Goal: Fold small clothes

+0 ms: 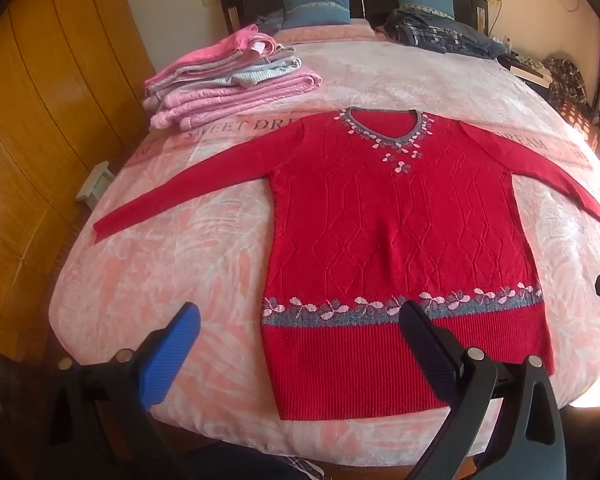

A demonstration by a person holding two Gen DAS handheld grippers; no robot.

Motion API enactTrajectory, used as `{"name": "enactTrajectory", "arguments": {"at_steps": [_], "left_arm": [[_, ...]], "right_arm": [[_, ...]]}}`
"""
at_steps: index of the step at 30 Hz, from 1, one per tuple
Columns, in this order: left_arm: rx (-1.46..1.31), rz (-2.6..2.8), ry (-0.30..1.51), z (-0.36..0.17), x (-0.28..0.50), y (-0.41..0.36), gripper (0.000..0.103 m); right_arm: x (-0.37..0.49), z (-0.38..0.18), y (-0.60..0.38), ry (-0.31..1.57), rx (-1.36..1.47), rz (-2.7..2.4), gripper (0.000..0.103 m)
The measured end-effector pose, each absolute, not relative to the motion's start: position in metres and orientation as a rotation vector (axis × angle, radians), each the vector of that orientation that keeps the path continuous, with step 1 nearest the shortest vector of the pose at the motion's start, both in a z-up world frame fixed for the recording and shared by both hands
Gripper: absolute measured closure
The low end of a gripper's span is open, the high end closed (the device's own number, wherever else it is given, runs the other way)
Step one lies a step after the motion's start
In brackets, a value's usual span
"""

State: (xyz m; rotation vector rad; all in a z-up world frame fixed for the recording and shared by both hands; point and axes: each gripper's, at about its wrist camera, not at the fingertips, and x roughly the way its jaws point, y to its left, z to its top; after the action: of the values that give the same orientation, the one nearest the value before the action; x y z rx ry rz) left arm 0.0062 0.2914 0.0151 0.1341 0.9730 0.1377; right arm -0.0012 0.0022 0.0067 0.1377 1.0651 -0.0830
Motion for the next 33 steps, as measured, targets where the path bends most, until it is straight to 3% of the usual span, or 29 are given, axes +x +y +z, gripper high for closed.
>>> {"name": "enactTrajectory", "arguments": {"at_steps": [33], "left_arm": [[0.134,0.139,0.985,0.0139,0.0074,0.2916,0.004]], "right_arm": [[-0.0018,0.0097,0.0006,1.056,0.142,-0.070,0.003]]}}
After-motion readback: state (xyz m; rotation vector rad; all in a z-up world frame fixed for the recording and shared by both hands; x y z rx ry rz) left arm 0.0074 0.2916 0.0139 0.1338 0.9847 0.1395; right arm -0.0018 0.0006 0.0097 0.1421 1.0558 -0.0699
